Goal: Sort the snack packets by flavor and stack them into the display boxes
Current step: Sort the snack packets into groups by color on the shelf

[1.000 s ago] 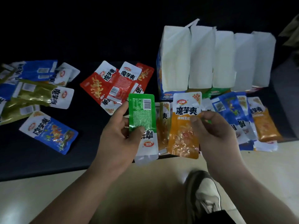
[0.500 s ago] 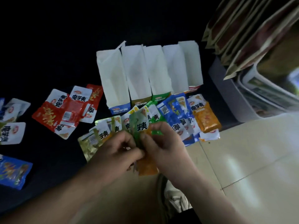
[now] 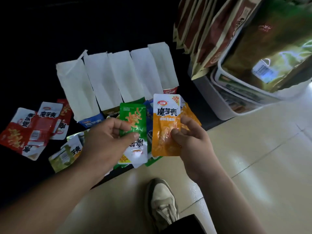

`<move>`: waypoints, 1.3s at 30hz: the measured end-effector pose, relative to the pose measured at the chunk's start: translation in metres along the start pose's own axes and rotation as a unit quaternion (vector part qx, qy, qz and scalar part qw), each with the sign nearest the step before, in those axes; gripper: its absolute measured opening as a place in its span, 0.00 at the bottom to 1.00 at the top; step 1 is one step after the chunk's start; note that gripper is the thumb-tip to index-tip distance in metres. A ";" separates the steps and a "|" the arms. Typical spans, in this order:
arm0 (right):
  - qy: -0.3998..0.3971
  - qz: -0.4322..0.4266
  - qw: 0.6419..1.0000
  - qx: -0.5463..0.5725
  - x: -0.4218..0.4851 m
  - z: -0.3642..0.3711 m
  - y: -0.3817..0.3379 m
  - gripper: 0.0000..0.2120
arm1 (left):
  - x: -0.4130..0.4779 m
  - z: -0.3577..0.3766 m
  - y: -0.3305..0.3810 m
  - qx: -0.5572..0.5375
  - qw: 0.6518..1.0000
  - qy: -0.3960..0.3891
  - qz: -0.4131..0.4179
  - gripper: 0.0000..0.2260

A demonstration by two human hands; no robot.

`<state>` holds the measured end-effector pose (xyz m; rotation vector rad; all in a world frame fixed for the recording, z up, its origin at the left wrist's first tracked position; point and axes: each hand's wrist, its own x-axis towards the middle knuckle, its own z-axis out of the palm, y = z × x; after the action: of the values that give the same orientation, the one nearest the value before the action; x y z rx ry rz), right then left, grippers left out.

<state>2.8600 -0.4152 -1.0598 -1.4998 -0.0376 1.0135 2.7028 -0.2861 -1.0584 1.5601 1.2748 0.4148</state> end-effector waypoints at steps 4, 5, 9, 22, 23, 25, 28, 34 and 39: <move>0.031 -0.022 0.999 -0.039 0.002 -0.008 0.000 0.14 | -0.006 0.003 -0.008 -0.014 1.000 0.019 0.009 0.09; 0.051 -0.044 0.996 -0.065 0.003 -0.013 -0.003 0.13 | -0.008 0.005 -0.011 -0.014 1.000 0.015 0.010 0.09; 0.157 -0.142 0.951 -0.225 0.025 -0.037 -0.017 0.10 | -0.014 0.004 -0.026 0.008 1.000 0.010 0.025 0.08; 0.143 -0.284 0.857 -0.406 0.038 0.001 -0.004 0.10 | -0.054 0.001 -0.057 0.055 0.994 -0.091 0.033 0.25; 0.100 -0.280 0.873 -0.386 0.026 0.009 0.000 0.07 | -0.058 0.000 -0.059 0.056 0.992 -0.107 0.037 0.25; 0.015 -0.242 0.891 -0.384 0.011 0.024 0.011 0.05 | -0.061 -0.006 -0.064 0.037 0.991 -0.121 0.041 0.25; -0.056 -0.170 0.894 -0.411 0.006 0.038 0.024 0.04 | -0.050 -0.016 -0.069 -0.024 0.994 -0.102 0.031 0.25; -0.086 -0.056 0.960 -0.261 0.015 0.064 0.045 0.14 | -0.034 -0.032 -0.082 -0.042 0.997 -0.056 0.042 0.22; -0.027 -0.209 0.874 -0.438 0.029 0.084 0.062 0.09 | -0.019 -0.068 -0.106 0.100 0.991 -0.030 0.081 0.13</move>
<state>2.7953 -0.3473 -1.1139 -2.1405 -0.9351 0.6910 2.5893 -0.2795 -1.1154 1.8400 1.1758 0.3488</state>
